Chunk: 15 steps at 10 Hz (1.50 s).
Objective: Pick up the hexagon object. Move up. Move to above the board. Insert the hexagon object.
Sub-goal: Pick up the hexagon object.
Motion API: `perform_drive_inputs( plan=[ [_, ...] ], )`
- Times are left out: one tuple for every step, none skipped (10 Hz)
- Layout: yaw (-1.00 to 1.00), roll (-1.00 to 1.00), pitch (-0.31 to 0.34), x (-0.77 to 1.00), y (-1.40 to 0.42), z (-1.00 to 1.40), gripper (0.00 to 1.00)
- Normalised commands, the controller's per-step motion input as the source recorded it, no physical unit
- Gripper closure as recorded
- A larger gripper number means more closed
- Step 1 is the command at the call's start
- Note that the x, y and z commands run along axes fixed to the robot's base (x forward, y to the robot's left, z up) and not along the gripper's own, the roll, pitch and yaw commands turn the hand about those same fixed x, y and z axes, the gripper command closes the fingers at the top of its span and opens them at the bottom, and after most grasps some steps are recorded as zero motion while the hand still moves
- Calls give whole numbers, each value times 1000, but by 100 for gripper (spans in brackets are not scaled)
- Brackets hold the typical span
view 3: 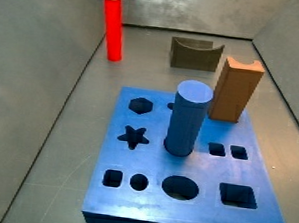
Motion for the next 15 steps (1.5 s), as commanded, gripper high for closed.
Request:
perform_drive_inputs(
  plan=[
    [0,0,0,0,11,-20,0],
    [0,0,-79,-537,0,-11,0],
    [189,7,-114,-611,-337,0,0],
    [269,76,-133,-666,-520,0,0],
    [277,40,-174,-791,-491,0,0],
    [223,76,-191,-823,-451,0,0],
    [217,99,-186,-831,-431,-66,0],
    [191,103,-186,-863,-389,-103,0],
    [191,107,-189,-863,-360,-174,0],
    [237,77,-180,-809,-249,-323,0],
    [137,71,-149,-449,-214,-460,0],
    [60,79,-110,-186,-57,-486,0],
    [91,94,-89,-123,-51,-557,0],
    [106,99,-51,-14,-9,-497,0],
    [174,130,-1,0,0,-409,0]
  ],
)
